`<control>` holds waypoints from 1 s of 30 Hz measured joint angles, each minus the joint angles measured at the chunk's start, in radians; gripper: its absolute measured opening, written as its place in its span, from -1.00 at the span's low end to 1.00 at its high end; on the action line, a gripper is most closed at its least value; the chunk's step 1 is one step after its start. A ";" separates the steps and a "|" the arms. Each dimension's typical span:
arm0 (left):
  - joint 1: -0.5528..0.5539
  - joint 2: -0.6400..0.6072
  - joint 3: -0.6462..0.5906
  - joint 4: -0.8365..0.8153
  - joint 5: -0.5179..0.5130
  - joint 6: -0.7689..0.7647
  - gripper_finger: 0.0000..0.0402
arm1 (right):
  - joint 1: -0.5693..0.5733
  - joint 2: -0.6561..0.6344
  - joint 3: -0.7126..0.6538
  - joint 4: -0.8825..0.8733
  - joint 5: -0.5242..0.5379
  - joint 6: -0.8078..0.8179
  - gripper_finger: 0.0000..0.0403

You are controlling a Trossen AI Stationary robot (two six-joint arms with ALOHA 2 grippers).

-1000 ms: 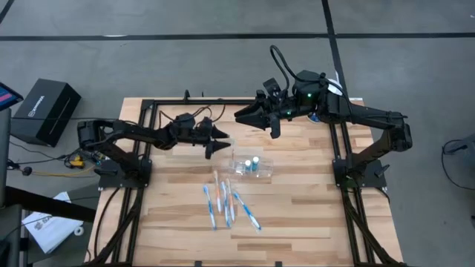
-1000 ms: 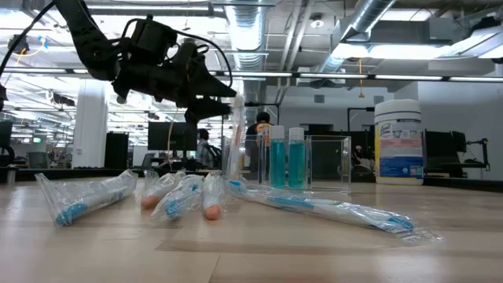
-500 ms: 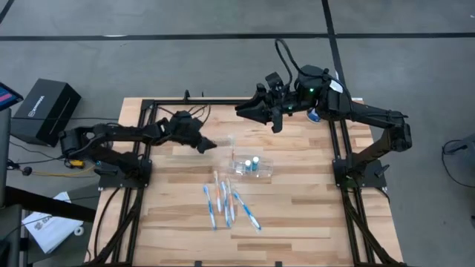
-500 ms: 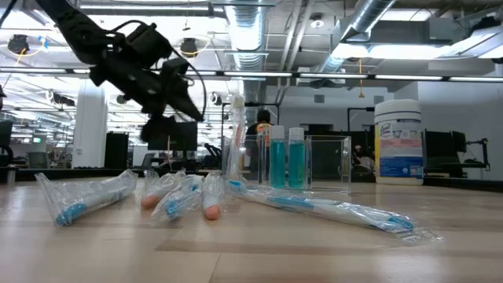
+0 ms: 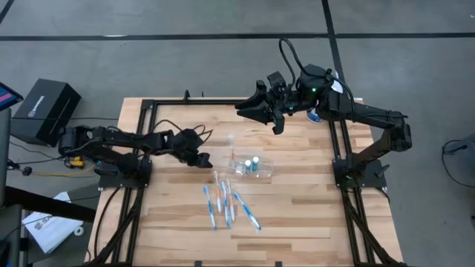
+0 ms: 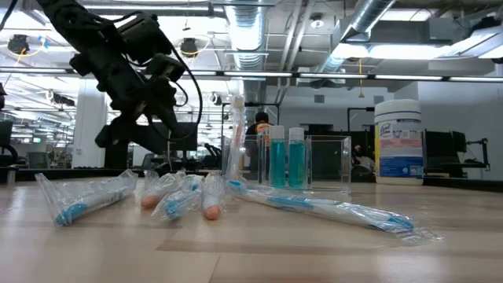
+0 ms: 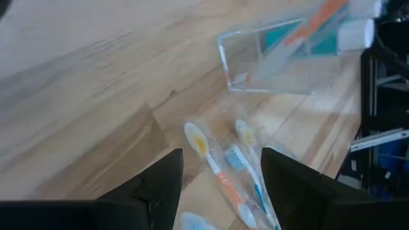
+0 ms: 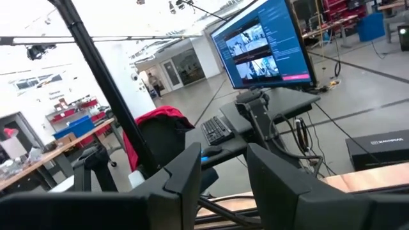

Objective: Pick & Place toothbrushing station
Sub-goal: Put the left orange toothbrush into the transparent organizer

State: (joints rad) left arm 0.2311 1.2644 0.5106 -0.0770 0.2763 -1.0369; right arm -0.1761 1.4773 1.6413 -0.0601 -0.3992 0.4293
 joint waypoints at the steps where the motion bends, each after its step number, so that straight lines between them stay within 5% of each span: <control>1: -0.002 0.000 0.000 -0.006 -0.003 -0.015 0.03 | 0.000 0.000 0.000 0.000 -0.005 -0.008 -0.41; 30: -0.051 0.238 0.001 0.202 -0.006 -0.196 0.02 | 0.005 0.000 0.000 0.016 -0.073 -0.021 -0.41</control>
State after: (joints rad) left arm 0.1802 1.5021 0.5117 0.1253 0.2699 -1.2331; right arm -0.1707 1.4773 1.6414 -0.0437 -0.4718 0.4080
